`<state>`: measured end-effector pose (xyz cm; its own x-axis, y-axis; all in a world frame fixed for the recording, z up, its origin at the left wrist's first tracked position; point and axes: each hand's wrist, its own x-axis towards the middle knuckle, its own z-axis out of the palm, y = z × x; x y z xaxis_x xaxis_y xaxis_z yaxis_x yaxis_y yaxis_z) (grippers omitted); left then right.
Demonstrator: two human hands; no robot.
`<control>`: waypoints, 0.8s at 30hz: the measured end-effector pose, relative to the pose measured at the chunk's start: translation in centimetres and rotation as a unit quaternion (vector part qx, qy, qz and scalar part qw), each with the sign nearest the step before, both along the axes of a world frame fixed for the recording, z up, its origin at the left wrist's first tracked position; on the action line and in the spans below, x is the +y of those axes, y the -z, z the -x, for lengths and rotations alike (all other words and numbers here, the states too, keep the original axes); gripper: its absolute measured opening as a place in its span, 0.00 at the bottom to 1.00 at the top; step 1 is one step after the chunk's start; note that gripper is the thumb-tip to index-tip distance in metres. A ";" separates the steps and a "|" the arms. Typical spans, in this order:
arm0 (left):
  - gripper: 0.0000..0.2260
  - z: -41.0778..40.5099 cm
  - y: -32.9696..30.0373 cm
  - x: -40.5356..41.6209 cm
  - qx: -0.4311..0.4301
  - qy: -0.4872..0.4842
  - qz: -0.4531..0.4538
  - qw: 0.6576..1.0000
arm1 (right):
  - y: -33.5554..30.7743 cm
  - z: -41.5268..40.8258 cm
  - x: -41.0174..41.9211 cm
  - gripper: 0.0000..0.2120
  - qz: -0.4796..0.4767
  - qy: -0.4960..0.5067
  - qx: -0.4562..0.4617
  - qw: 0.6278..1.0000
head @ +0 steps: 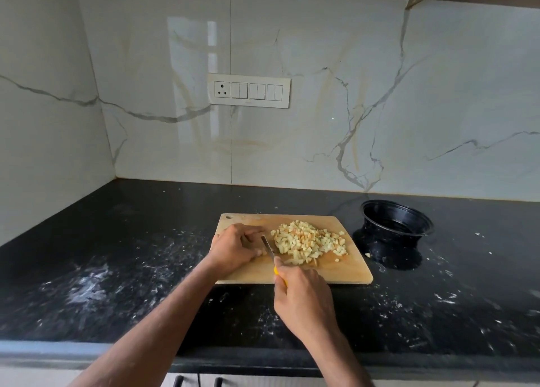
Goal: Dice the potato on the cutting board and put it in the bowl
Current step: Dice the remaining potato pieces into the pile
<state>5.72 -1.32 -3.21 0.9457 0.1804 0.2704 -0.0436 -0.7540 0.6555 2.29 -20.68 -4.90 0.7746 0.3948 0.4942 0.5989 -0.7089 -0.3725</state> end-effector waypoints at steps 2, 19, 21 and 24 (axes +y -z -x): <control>0.26 0.0 -0.2 0.1 0.006 -0.008 0.019 1.000 | -0.1 -0.2 0.5 0.14 0.012 -0.002 0.003 1.000; 0.14 -0.4 -0.4 -0.5 0.037 -0.055 0.055 0.996 | 0.1 1.2 -1.6 0.17 0.043 -0.010 0.048 0.998; 0.07 -0.3 -0.2 -0.7 0.022 -0.079 0.045 0.996 | -0.1 1.2 -2.0 0.16 0.023 -0.005 0.050 0.998; 0.13 0.0 0.1 -0.9 0.000 -0.100 0.017 0.995 | -0.1 1.4 -2.0 0.15 -0.021 0.011 0.054 0.998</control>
